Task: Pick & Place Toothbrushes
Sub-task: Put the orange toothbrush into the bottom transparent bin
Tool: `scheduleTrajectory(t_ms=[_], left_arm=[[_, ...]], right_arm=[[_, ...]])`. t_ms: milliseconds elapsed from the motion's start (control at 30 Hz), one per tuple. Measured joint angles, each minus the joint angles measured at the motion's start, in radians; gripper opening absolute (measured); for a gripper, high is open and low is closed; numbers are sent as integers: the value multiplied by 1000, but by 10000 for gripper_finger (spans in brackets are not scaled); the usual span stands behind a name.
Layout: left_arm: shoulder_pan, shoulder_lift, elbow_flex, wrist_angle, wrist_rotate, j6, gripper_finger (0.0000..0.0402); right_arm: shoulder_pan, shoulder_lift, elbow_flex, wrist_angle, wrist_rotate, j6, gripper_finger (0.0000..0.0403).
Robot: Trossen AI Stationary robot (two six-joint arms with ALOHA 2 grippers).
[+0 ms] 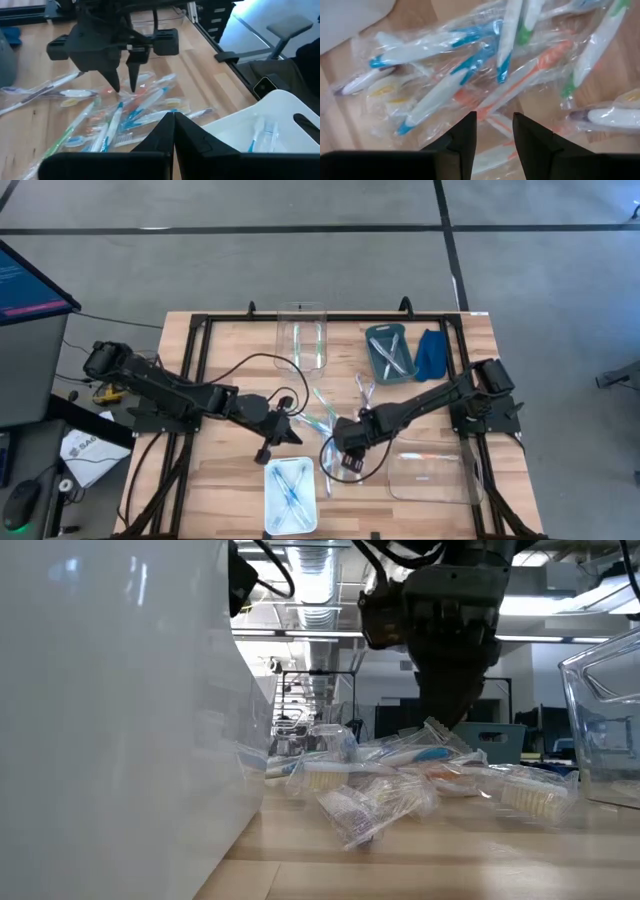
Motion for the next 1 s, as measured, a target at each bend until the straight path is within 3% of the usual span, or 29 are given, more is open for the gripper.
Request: scheduleTrajectory(t_ms=[167,600,1000], left_arm=[[0,0,0,4,-15,26,2],[10,0,0,5,-30,21,2],[10,0,0,7,-30,-2,2]], right_arm=[[3,6,0,-1,0,10,135],[27,7,0,37,20,49,238],[69,7,0,47,104,115,222]])
